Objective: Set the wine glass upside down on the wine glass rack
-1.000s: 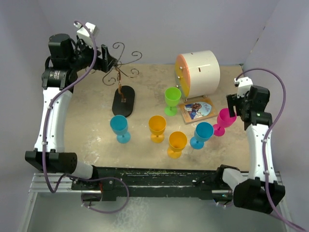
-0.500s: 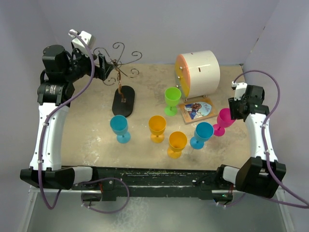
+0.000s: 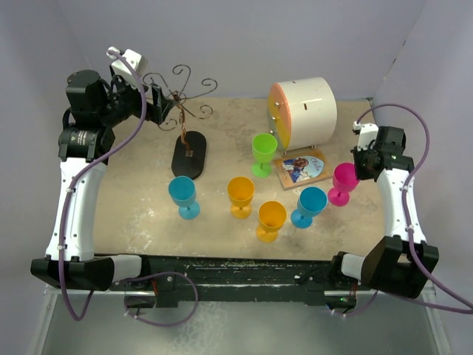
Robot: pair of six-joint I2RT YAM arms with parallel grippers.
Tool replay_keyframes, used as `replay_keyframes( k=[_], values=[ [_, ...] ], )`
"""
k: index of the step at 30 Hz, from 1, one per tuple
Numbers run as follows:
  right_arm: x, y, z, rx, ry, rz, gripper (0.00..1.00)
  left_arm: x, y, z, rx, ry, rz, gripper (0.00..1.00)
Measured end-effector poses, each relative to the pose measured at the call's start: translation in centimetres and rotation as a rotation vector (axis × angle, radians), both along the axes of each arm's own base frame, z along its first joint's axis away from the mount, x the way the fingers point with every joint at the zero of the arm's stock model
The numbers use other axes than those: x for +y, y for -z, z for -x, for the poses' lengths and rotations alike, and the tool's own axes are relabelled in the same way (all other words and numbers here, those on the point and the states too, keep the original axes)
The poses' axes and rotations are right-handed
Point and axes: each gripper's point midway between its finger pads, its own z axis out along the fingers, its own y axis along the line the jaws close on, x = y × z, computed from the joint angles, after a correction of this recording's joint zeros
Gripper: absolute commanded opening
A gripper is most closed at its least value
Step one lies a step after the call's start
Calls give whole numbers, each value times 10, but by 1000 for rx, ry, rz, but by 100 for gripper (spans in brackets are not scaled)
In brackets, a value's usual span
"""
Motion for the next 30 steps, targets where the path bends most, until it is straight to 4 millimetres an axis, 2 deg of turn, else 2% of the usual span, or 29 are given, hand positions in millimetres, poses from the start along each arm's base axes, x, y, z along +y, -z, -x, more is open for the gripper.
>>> replay_keyframes(
  k=[3, 6, 9, 12, 15, 19, 22, 27, 30],
  values=[
    [0, -13, -1, -26, -10, 10, 0, 1, 1, -1, -5, -3, -10, 93],
    [-2, -39, -7, -95, -26, 42, 0, 3, 1, -1, -7, -15, -17, 94],
    [-7, -77, -17, -182, -40, 91, 0, 7, 0, -1, -13, -34, -22, 95],
    [-10, -123, -27, -286, -56, 131, 0, 10, -4, 1, -23, -53, -24, 95],
    [-3, -167, -31, -399, -94, 139, 0, 12, -8, 5, -37, -64, -24, 95],
    [18, -218, -24, -558, -172, 120, 0, 11, -13, 9, -46, -62, -16, 95],
    [41, -255, -15, -690, -264, 84, 0, 6, -14, 11, -36, -42, 10, 95],
    [81, -301, -6, -865, -427, -13, 0, -7, -26, 19, -24, 21, 84, 94],
    [104, -319, -4, -930, -518, -118, 0, -20, -37, 26, -27, 88, 137, 93]
  ],
)
